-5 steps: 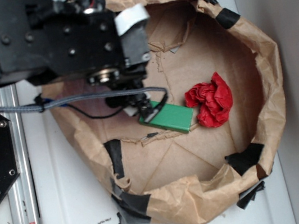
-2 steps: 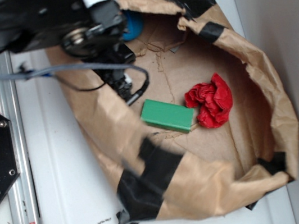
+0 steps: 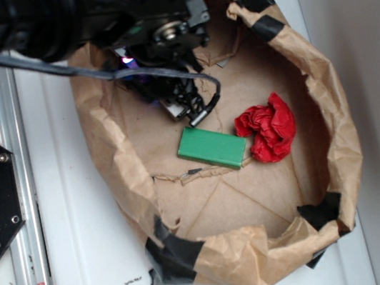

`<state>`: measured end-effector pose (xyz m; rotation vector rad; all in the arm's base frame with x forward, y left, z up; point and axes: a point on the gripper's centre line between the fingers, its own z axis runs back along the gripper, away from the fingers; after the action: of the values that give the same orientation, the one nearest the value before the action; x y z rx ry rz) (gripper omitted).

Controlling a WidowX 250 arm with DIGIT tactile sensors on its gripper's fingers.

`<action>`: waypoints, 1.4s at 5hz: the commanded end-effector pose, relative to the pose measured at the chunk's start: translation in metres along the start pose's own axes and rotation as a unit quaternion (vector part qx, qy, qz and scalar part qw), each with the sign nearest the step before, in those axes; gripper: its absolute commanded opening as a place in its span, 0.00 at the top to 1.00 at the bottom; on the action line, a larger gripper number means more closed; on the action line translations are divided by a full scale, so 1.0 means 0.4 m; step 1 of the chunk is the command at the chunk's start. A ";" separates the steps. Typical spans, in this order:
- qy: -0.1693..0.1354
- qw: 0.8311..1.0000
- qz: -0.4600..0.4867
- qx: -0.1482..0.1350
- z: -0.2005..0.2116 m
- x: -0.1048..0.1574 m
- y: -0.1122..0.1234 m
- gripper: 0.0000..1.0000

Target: Grab the black box.

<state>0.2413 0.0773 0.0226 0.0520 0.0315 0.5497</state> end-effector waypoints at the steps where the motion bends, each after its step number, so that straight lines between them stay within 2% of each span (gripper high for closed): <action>1: -0.003 1.000 -0.014 0.001 -0.035 0.021 -0.033 0.00; 2: 0.004 1.000 -0.026 0.000 -0.056 0.012 -0.035 1.00; 3: -0.009 0.996 -0.085 0.021 0.007 0.005 -0.033 1.00; 4: -0.072 0.982 -0.176 0.000 0.133 -0.041 -0.071 1.00; 5: -0.104 0.961 -0.246 -0.067 0.262 -0.089 -0.111 1.00; 6: -0.079 0.964 -0.246 -0.057 0.388 -0.098 -0.113 1.00; 7: -0.091 0.978 -0.186 -0.014 0.454 -0.093 -0.090 1.00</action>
<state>0.2357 0.0154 0.1844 0.0608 -0.0676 0.1806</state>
